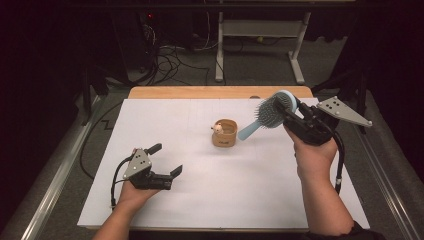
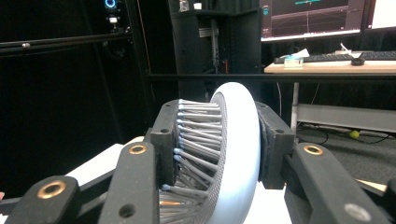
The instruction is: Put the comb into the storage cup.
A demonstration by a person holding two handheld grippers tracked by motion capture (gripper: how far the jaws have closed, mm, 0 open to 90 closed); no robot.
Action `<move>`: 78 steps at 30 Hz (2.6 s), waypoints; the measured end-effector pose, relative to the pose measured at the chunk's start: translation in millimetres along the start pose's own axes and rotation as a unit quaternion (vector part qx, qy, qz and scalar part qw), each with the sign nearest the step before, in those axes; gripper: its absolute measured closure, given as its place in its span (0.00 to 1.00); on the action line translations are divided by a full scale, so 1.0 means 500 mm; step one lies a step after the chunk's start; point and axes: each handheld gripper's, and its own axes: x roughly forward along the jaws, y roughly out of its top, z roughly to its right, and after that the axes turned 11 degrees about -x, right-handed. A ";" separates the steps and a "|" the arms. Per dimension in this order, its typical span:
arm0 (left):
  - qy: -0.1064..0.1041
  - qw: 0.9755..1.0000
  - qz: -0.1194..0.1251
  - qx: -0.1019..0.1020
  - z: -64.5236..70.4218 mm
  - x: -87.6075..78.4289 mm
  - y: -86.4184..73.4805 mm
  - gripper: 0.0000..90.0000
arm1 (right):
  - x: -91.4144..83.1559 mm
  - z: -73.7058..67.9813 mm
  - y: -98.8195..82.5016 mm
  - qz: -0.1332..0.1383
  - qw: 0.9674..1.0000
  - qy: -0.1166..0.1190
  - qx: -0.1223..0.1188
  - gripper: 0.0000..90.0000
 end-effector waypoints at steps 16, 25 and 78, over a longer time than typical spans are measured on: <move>-0.004 1.000 -0.001 0.005 0.002 0.000 0.000 0.00 | 0.052 -0.007 0.004 0.002 1.000 0.001 0.003 0.67; -0.007 1.000 -0.005 0.010 0.004 0.002 -0.001 0.00 | 0.085 -0.011 0.000 0.000 1.000 0.000 0.004 0.67; -0.015 1.000 -0.004 0.011 0.002 0.003 -0.002 0.00 | 0.185 -0.025 -0.062 -0.031 0.999 0.000 0.012 0.67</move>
